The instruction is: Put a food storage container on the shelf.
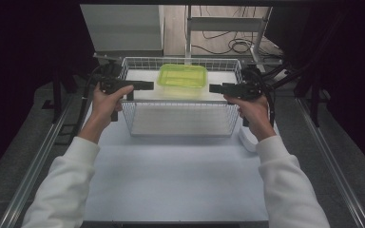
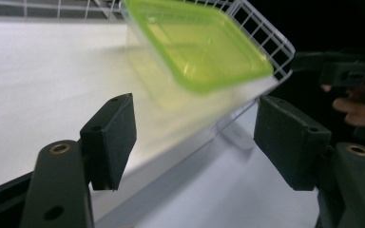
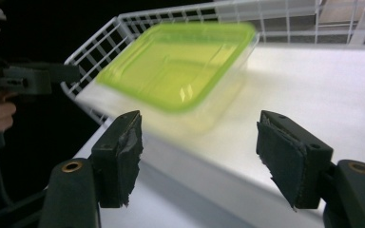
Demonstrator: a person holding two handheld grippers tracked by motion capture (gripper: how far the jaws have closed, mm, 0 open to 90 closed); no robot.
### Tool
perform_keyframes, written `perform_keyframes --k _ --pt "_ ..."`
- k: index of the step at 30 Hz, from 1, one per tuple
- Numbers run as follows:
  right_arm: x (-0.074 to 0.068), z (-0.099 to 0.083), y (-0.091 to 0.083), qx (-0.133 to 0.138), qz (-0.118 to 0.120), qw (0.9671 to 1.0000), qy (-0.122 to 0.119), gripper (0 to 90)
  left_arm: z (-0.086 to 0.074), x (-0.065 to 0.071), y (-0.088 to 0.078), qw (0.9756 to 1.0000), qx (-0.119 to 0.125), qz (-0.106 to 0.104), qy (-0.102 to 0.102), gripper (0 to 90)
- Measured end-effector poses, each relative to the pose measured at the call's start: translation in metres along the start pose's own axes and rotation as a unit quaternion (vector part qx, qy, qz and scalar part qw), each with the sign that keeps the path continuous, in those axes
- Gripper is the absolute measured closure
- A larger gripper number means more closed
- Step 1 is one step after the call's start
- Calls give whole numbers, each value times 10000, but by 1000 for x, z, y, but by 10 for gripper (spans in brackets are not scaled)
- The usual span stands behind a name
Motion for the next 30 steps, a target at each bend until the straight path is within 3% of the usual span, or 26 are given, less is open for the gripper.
perform_keyframes --k 3,4,6,9,11,14,17,18,19,22,30 --pt "-3 -18 -10 -107 51 9997 -192 311 -23 6 -8 9996 -92 127 235 302" --pt "-3 -18 -10 -107 51 9997 -192 311 -23 6 -8 9996 -92 127 235 301" --pt "-5 -40 -20 -203 64 9991 -358 297 -47 13 -14 9993 -139 114 317 296" --pt "-5 -65 -26 -317 101 9983 -475 294 -69 18 -18 9993 -148 48 332 294" --pt "-2 -80 -28 -379 71 9980 -510 293 -86 20 -18 9992 -213 30 341 291" --pt "5 -103 -29 -518 17 9972 -546 294 -112 17 -17 9984 -380 195 373 289" --pt "12 -122 -31 -624 21 9970 -453 294 -124 16 -16 9981 -439 239 347 288" --pt "14 -129 -31 -649 24 9971 -405 294 -137 14 -14 9975 -580 270 303 287" --pt "17 -133 -32 -659 20 9971 -375 294 -137 14 -14 9975 -580 270 303 285" --pt "21 -146 -31 -701 22 9971 -311 297 -157 11 -11 9966 -732 309 216 286" --pt "25 -170 -23 -1061 -57 9934 -432 297 -168 3 -6 9953 -852 411 192 285"
Point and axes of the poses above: each handheld gripper's, and its own axes: y roughly forward along the jaws, z roughly out of its top, x roughly to its right, the point moved 8 cm from there along y, roughly forward along the jaws, and after that the axes turned 7 degrees about -z, right-handed, at the moved point
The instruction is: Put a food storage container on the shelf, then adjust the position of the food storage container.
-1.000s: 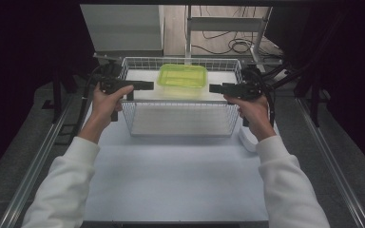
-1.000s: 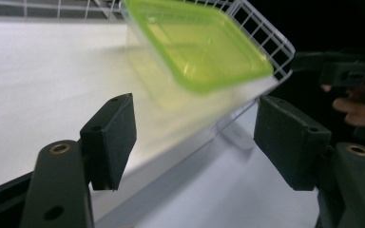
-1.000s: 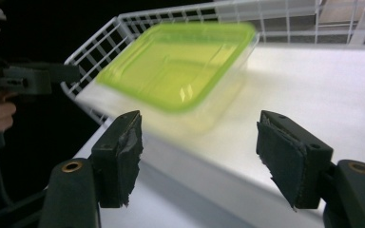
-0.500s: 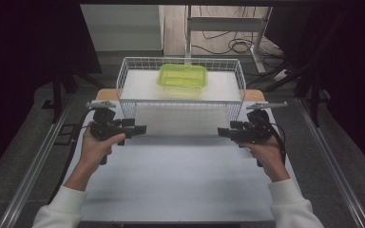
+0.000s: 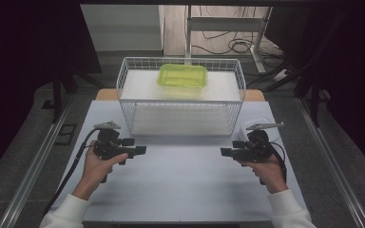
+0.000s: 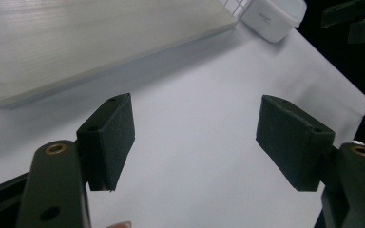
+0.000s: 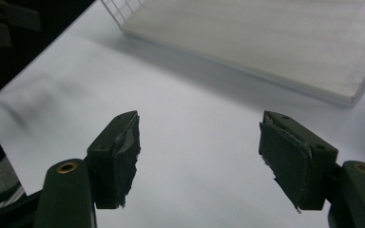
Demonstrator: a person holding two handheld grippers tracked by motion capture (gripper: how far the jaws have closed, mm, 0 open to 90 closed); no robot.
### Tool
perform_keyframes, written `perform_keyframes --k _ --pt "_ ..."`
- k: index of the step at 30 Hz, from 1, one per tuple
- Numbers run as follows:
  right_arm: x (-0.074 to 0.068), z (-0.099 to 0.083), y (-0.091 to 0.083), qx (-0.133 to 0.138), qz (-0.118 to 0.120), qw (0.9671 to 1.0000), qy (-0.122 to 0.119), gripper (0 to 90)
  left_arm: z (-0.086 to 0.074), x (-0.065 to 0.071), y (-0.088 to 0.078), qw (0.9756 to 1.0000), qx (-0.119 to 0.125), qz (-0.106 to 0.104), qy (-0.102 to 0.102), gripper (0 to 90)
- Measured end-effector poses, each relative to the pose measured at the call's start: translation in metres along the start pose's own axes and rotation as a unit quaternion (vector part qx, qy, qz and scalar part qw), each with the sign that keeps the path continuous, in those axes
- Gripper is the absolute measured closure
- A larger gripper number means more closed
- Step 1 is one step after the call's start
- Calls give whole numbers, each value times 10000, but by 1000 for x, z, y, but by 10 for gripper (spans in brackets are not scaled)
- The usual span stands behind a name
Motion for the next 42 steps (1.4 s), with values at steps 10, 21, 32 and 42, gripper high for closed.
perform_keyframes --k 10,21,32,42 --pt "0 -10 11 -185 -42 9998 -87 297 -8 -4 2 9999 -96 138 -15 286" --pt "3 -14 12 -265 -104 9995 -134 297 -10 -6 6 9997 -171 179 -37 285" --pt "21 -15 19 -452 -353 9983 -63 307 -16 -12 8 9993 -237 253 -122 274" --pt "69 -6 -1 -679 -771 9947 71 387 -20 -14 14 9988 -395 278 -126 265"
Point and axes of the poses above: each handheld gripper's, and its own axes: y roughly forward along the jaws, z roughly out of its top, x roughly to its right, the point moved 8 cm from there along y, roughly forward along the jaws, and after that the axes turned 7 degrees about -z, right-handed, at the moved point
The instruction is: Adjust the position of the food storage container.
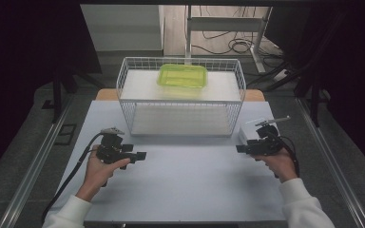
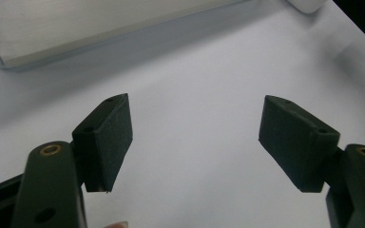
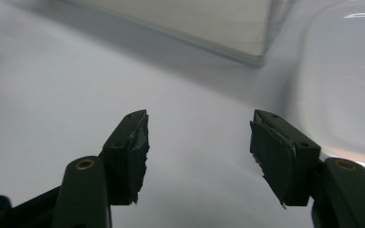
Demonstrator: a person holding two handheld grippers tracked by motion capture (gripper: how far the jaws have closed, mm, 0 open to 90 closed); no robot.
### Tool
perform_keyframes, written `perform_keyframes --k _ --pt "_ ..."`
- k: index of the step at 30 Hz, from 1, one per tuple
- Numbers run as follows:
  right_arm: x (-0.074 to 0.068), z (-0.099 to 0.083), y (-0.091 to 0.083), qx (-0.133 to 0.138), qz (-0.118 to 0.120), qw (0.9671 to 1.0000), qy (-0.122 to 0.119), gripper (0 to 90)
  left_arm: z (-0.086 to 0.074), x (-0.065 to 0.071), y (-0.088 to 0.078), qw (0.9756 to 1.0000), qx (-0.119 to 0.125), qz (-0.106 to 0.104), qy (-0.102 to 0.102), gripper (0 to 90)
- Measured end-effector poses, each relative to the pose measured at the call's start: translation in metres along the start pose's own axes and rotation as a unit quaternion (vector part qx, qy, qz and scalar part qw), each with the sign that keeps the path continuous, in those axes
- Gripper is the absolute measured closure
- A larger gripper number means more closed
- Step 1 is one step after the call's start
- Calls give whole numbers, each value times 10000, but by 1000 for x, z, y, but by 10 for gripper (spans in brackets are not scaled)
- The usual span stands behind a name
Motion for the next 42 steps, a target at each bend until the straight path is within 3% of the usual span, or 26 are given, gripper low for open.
perform_keyframes --k 1,7,8,10,14,17,20,27,31,38,42 --pt "8 4 -4 -5 -27 10000 37 400 -1 1 1 10000 -14 -6 -8 265" --pt "25 18 -15 24 -90 9999 43 463 -4 0 3 10000 -85 23 -11 262" --pt "35 24 -17 -6 -138 9999 89 536 -4 -1 4 9999 -110 22 -27 263" --pt "41 26 -18 -49 -128 9998 126 567 -4 -1 5 9999 -117 3 -30 265" --pt "70 37 -16 -273 -333 9990 134 683 -7 -1 9 9998 -211 42 -11 265" --pt "77 44 -12 -268 -360 9989 135 726 -8 0 9 9997 -222 53 -4 264" --pt "90 57 -3 -248 -429 9984 274 836 -8 1 8 9998 -194 66 -28 264" --pt "103 73 16 -288 -595 9970 408 886 -8 -1 10 9997 -220 71 -38 265" --pt "109 84 38 -396 -750 9953 459 889 -9 -2 13 9996 -286 67 -19 265" --pt "110 97 62 -558 -790 9946 385 890 -8 -7 12 9996 -281 87 -3 266" --pt "114 95 72 -728 -950 9922 360 890 -8 -7 11 9995 -251 157 89 276"
Point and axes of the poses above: each handheld gripper's, and its own axes: y roughly forward along the jaws, z roughly out of its top, x roughly to its right, the point moved 8 cm from there along y, roughly forward along the jaws, and after that the axes turned 7 degrees about -z, right-handed, at the moved point
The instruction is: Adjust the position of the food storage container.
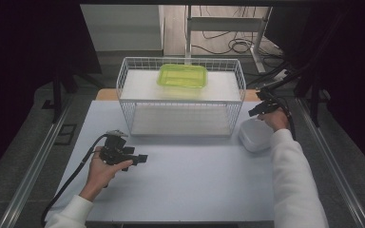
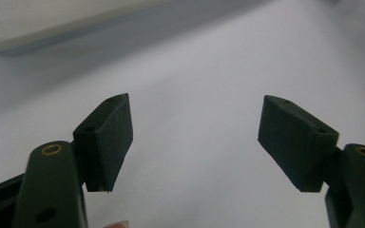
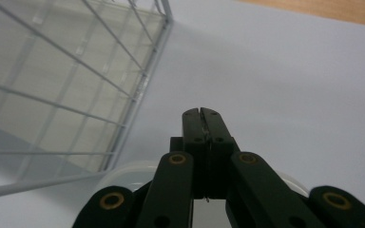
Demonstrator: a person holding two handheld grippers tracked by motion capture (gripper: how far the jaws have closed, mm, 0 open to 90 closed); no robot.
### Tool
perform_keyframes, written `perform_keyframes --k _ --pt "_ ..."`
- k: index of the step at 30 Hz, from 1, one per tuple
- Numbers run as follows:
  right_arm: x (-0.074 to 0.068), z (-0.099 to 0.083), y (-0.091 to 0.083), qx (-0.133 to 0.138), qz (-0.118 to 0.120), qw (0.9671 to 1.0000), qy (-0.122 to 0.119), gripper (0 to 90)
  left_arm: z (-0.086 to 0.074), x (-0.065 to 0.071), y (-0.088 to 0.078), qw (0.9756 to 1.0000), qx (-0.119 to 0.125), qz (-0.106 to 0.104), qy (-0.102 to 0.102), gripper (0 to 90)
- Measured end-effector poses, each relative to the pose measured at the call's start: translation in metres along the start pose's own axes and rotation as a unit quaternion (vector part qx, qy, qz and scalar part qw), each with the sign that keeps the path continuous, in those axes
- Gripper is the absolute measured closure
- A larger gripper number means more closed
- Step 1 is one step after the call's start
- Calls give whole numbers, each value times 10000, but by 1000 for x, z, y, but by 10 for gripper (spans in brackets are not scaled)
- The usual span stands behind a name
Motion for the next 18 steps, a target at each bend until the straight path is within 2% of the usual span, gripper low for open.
perform_keyframes --k 2,9,12,18 --pt "3 -4 5 -177 -125 9997 -71 891 0 0 0 10000 -1 3 21 278" --pt "1 -9 4 -200 -127 9997 -72 891 -3 -1 4 9999 -124 -3 50 277" --pt "0 -12 2 -179 -127 9997 -60 891 -2 -1 4 9999 -104 -37 5 276" --pt "-1 -30 -7 -171 -67 9998 -36 891 -2 0 3 9999 -95 -77 -38 274"
Point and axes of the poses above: each handheld gripper's, and its own axes: y roughly forward along the jaws, z roughly out of its top, x roughly to its right, the point moved 8 cm from there along y, roughly forward along the jaws, and after that the axes turned 7 degrees about -z, right-handed, at the moved point
